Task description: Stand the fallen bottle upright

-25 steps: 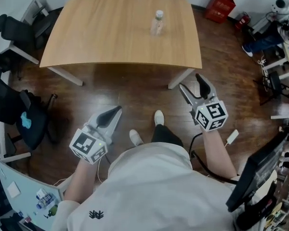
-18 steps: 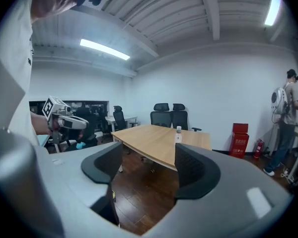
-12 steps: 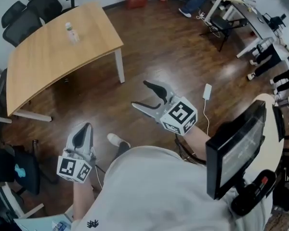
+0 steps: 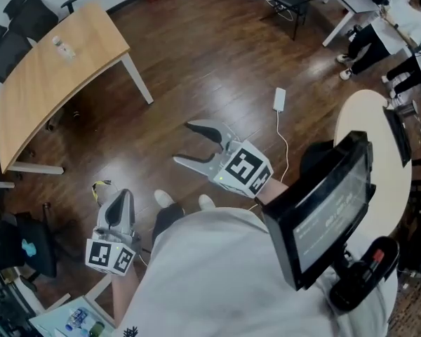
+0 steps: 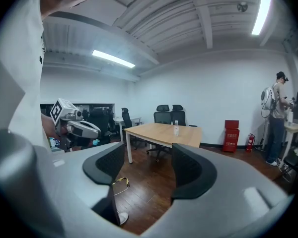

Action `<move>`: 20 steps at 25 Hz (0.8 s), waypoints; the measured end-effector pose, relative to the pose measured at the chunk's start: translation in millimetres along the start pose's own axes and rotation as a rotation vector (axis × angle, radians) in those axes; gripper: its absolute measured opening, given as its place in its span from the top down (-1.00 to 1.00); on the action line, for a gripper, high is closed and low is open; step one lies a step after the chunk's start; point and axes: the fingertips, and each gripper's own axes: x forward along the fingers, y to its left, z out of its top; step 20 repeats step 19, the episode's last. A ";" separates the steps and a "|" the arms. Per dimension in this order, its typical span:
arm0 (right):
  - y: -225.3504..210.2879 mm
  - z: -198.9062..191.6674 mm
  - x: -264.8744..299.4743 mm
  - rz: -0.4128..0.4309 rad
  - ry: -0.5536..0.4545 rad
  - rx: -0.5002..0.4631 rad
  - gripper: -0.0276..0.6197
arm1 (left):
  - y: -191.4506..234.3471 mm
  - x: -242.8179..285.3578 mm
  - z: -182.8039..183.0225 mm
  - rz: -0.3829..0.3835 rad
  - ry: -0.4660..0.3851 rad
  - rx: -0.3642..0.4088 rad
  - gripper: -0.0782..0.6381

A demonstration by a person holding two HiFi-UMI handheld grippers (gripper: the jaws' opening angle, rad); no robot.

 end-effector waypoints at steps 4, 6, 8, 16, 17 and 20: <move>-2.5 -1.6 -11.3 -0.016 -0.015 0.022 0.00 | -10.7 7.3 7.5 -0.014 0.013 0.040 0.78; -4.3 -1.5 -11.5 -0.016 -0.014 0.027 0.01 | -12.0 10.4 14.9 -0.018 0.011 0.057 0.78; -4.9 -0.4 -7.9 -0.008 -0.011 0.028 0.02 | -11.7 11.1 20.0 -0.018 0.008 0.062 0.78; -1.3 9.6 10.2 0.009 -0.002 0.005 0.05 | 1.4 0.4 23.0 0.008 -0.018 0.036 0.78; -1.3 11.7 18.6 0.010 0.003 0.003 0.06 | 10.5 -1.6 24.2 0.013 -0.021 0.030 0.78; -1.1 15.5 37.4 0.012 0.015 0.000 0.07 | 30.7 -6.0 26.4 0.021 -0.026 0.018 0.78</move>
